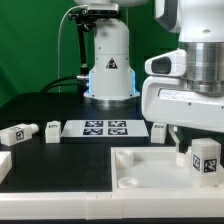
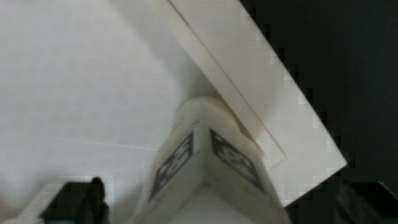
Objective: Assemble one leg
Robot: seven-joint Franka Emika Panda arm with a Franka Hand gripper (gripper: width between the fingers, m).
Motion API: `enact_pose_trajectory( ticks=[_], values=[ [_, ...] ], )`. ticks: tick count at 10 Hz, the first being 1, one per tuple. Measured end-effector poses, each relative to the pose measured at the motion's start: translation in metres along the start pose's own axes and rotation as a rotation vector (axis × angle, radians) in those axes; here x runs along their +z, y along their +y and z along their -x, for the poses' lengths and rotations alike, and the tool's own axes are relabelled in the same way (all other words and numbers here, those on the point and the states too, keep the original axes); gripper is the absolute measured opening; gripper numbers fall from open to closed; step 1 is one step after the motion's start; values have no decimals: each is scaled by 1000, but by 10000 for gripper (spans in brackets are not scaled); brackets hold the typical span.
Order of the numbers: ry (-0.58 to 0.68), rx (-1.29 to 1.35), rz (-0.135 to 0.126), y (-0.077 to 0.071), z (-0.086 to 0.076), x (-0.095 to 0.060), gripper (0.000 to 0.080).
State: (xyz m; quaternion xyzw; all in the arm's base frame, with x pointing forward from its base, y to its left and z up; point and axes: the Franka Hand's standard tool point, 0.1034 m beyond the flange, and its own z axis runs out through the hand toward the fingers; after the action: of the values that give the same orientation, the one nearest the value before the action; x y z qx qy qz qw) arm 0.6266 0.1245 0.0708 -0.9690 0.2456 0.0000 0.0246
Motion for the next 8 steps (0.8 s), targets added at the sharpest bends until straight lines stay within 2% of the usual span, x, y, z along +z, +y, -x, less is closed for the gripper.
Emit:
enact_pose_trajectory(
  ticks=[4,6,8],
  values=[
    [-1,-505,9,0,2,2,649],
    [1,-742,27,2,1,3,649],
    [2,-836,35,3,0,2,649]
  ],
)
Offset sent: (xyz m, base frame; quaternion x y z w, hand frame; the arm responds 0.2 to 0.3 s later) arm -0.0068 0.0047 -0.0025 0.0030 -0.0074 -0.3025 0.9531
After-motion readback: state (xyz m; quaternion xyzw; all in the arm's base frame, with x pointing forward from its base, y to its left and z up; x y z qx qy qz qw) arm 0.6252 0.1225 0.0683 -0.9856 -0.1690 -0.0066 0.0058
